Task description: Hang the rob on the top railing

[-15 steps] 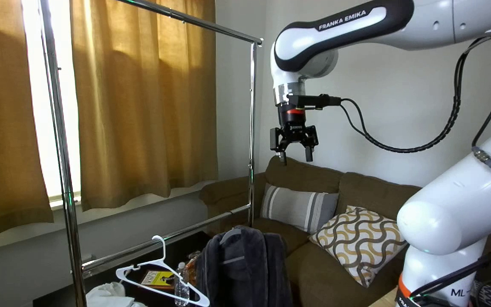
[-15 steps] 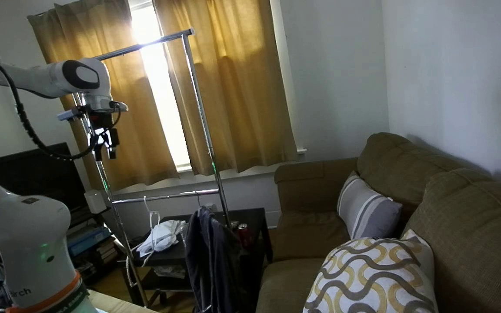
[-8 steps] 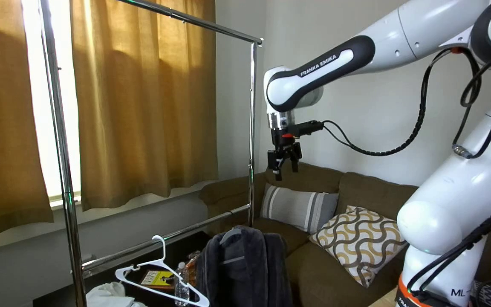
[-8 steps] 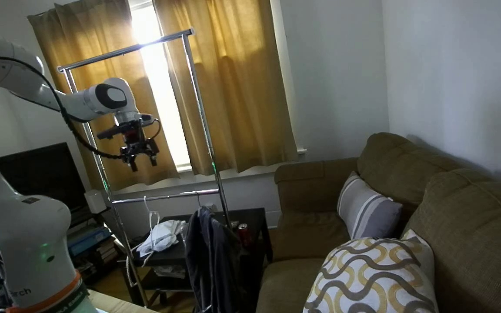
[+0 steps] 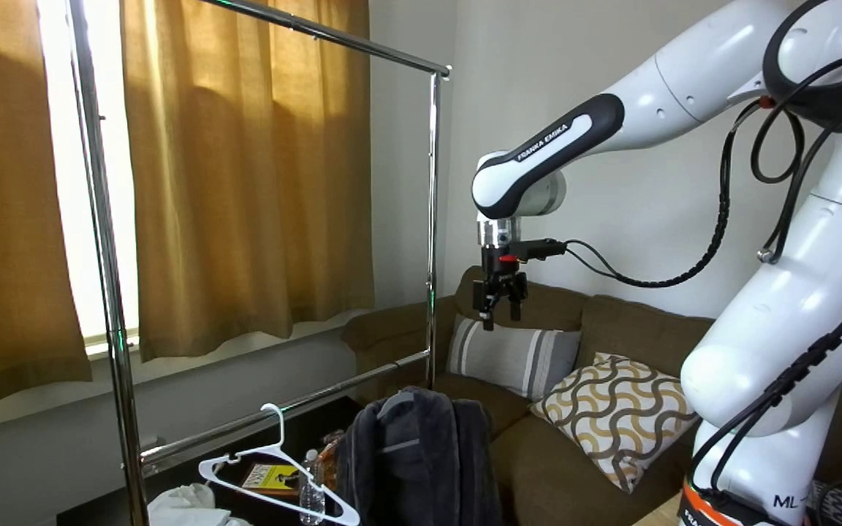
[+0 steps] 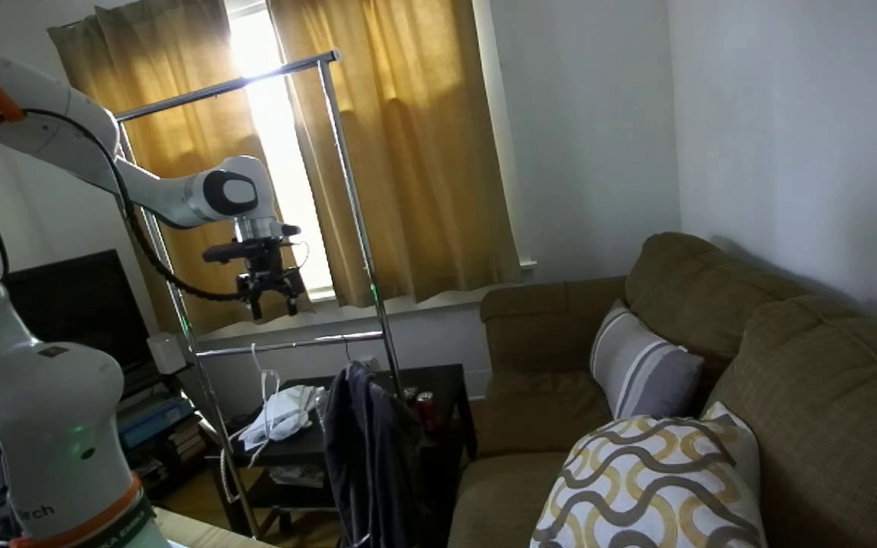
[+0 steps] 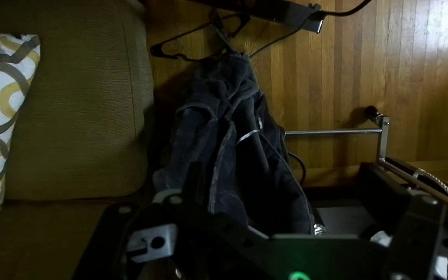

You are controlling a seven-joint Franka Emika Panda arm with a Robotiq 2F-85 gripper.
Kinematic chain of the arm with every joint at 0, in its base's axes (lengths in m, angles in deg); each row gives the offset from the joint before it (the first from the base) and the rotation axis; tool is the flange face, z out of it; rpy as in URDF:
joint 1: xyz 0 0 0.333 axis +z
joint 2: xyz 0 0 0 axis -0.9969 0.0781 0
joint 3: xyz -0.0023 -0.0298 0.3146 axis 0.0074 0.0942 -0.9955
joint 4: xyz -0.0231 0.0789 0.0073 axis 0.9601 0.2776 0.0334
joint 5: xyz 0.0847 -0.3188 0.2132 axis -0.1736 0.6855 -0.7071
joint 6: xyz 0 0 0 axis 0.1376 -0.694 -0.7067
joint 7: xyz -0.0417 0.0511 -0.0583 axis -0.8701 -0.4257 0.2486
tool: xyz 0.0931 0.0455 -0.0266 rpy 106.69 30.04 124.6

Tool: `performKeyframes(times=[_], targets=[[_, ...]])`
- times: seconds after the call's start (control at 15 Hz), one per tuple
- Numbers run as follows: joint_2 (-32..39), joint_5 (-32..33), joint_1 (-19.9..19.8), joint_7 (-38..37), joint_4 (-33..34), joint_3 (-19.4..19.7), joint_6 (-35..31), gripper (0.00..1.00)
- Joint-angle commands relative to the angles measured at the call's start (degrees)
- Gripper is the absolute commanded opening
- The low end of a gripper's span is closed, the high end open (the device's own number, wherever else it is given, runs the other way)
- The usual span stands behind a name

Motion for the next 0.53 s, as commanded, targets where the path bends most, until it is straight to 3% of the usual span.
performKeyframes(times=[0.0, 0.2, 0.47], targets=[[0.01, -0.09, 0.10, -0.04, 0.10, -0.03, 0.14, 1.00], [3.96, 0.31, -1.44, -1.90, 0.53, 0.97, -4.20, 1.00], [12.03, -4.71, -1.29, 6.47, 0.55, 4.04, -16.87, 1.00]])
